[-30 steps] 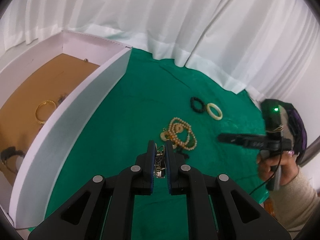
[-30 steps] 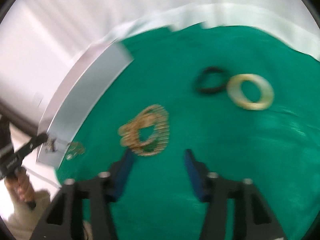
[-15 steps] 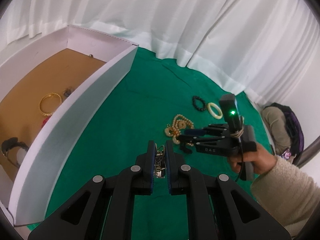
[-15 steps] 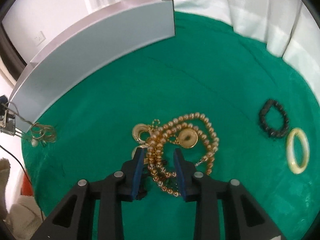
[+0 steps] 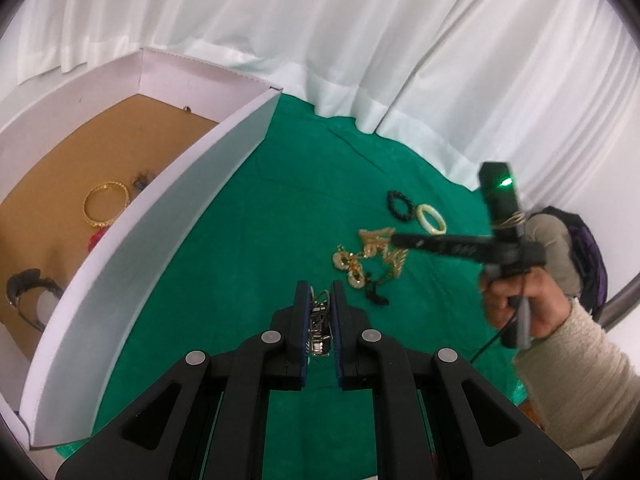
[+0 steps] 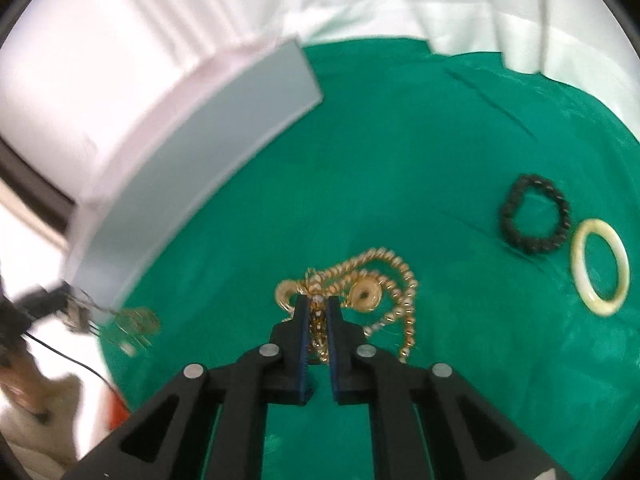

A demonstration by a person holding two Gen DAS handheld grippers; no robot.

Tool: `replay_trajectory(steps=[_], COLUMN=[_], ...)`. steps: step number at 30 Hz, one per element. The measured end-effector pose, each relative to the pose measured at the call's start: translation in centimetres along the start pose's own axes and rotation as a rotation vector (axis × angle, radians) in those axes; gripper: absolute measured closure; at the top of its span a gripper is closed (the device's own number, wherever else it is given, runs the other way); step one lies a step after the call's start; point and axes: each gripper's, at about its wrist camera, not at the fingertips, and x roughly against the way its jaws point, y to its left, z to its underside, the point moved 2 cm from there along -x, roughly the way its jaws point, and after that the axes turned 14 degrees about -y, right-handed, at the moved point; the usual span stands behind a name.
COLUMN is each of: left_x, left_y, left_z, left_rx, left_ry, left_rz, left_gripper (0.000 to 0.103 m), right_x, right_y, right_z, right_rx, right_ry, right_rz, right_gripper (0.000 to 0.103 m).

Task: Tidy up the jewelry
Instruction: 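Close the right tool on the gold chain necklace while the left tool holds its necklace, then carry both necklaces into the white box and open both tools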

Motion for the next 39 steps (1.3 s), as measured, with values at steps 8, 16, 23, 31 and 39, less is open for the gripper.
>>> replay_trajectory(steps=[8, 16, 23, 31, 39], left_x=[1.0, 2.7, 5.6, 10.7, 14.3], left_y=[-0.5, -0.9, -0.4, 2.3, 7.9], left_z=[-0.5, -1.5, -3.8, -7.4, -11.1], left_rx=[0.008, 0.007, 0.032, 0.075, 0.103], left_ry=[-0.018, -0.043, -0.097, -0.188, -0.271], left_rz=[0.018, 0.032, 0.026, -0.046, -0.202], left_gripper=[0.095, 0.095, 0.095, 0.095, 0.095], right_x=[7.0, 10.6, 11.6, 10.8, 7.8], right_y=[-1.5, 1.3, 5.7, 13.6, 21.8], right_z=[-2.1, -4.8, -6.4, -8.9, -12.4], right_rx=[-0.148, -0.145, -0.108, -0.040, 0.030], right_ry=[-0.144, -0.230, -0.250, -0.253, -0.231], right_rz=[-0.108, -0.192, -0.271, -0.392, -0.475], right_gripper=[0.095, 0.095, 0.095, 0.095, 0.095])
